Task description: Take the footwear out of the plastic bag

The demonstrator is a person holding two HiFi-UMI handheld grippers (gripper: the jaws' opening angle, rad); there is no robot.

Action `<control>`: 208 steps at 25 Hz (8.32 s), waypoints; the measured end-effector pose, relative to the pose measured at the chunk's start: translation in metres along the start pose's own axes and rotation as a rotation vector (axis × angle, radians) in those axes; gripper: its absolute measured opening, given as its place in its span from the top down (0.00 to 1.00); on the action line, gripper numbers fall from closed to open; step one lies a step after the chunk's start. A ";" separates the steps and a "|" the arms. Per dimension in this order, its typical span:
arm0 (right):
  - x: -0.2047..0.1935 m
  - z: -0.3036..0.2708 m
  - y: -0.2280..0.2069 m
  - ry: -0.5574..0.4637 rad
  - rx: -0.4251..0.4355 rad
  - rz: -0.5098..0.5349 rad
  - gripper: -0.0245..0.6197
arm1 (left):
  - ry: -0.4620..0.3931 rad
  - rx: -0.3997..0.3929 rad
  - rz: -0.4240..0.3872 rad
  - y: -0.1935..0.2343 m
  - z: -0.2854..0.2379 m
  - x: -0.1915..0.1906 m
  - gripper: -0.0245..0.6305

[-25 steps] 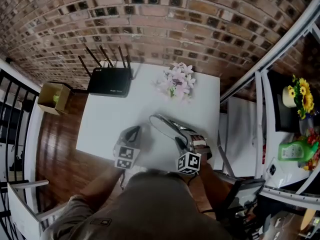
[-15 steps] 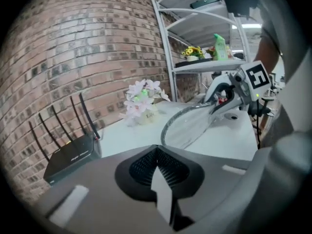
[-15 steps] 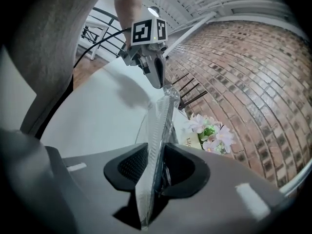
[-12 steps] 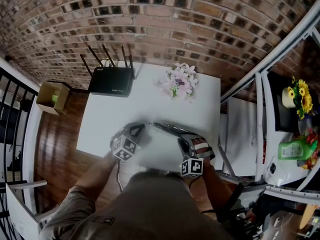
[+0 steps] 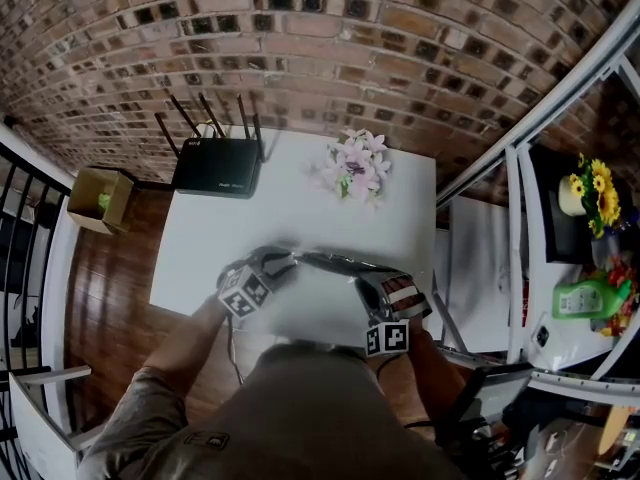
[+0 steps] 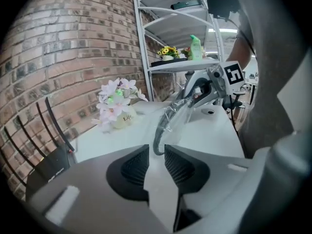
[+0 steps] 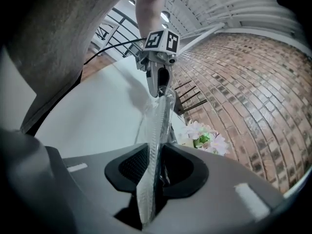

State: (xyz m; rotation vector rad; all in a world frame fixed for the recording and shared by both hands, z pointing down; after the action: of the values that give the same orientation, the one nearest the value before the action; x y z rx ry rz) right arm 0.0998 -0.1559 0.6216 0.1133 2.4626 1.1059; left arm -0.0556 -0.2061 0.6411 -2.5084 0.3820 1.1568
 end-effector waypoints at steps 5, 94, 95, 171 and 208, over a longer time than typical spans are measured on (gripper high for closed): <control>0.003 0.002 0.005 -0.031 0.001 0.032 0.80 | 0.025 -0.054 -0.033 -0.008 -0.006 -0.004 0.81; 0.021 0.005 -0.023 0.169 0.474 -0.083 0.55 | 0.014 -0.050 -0.218 -0.033 0.044 -0.005 0.81; 0.026 0.000 -0.021 0.163 0.481 -0.071 0.55 | 0.015 -0.051 -0.222 -0.034 0.044 -0.005 0.81; -0.016 0.007 -0.024 0.296 0.351 0.031 0.93 | 0.069 -0.067 -0.258 -0.025 0.065 -0.006 0.82; 0.013 -0.008 -0.014 0.265 0.356 0.034 0.94 | 0.100 -0.078 -0.200 -0.046 0.065 -0.029 0.78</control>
State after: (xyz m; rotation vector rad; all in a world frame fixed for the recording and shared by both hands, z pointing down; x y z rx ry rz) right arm 0.0863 -0.1675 0.6110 0.1218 2.8868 0.7212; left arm -0.1003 -0.1339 0.6330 -2.6085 0.1085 0.9898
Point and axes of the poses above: the fingertips, and each gripper's own axes: z backward along the fingers, y to its left, x out of its top, the point moved 2 cm from there along z, backward along the fingers, and after that the axes turned 3 degrees about -z, right-handed, at the moved point
